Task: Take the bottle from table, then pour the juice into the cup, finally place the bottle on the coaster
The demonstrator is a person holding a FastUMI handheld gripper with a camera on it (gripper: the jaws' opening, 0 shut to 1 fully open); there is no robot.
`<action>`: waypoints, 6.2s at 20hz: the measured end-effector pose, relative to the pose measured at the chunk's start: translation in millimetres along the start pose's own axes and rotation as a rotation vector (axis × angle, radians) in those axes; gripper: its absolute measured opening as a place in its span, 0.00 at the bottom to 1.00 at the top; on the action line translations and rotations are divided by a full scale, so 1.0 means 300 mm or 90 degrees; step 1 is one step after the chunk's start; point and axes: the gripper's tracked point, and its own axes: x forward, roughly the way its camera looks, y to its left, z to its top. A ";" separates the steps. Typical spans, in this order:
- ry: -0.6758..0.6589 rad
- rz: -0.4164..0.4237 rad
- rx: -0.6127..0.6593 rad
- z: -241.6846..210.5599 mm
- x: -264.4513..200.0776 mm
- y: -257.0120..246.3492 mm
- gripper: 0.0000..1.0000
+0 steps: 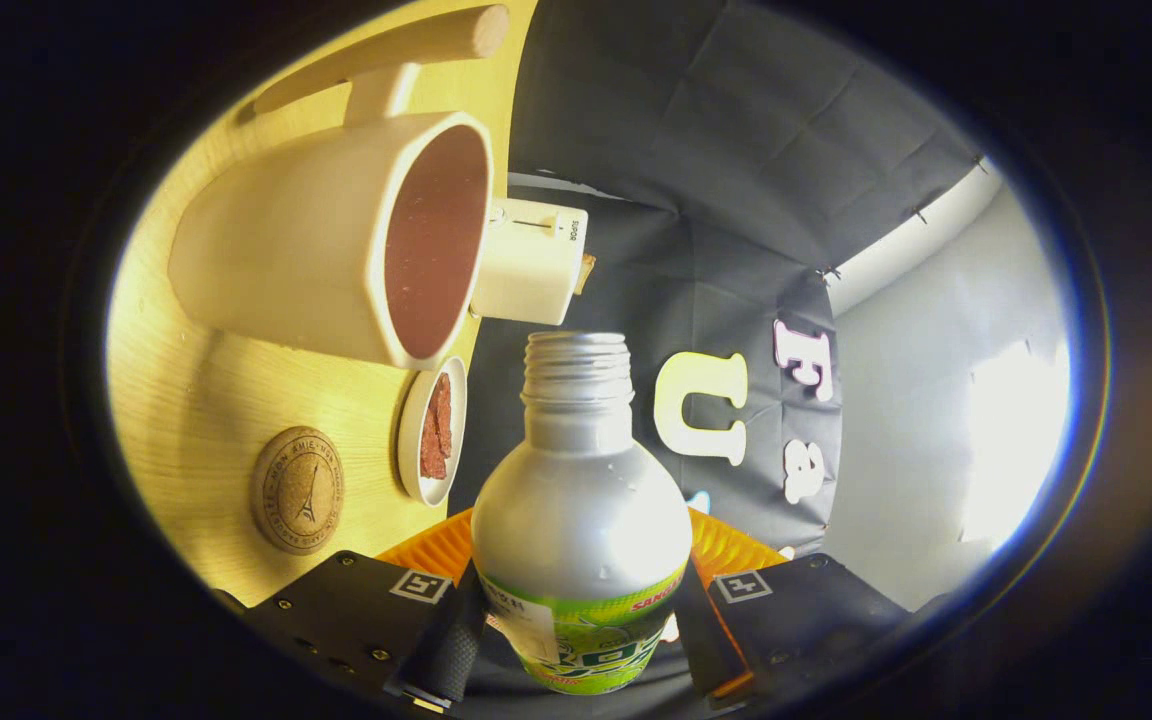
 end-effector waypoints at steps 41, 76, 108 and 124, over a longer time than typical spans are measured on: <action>-0.013 -0.053 -0.156 -0.038 0.023 -0.179 0.80; -0.062 -0.029 -0.227 0.101 -0.015 -0.068 0.80; 0.014 -0.029 0.102 0.024 -0.033 -0.058 0.80; 0.073 -0.032 0.369 -0.064 -0.035 -0.105 0.80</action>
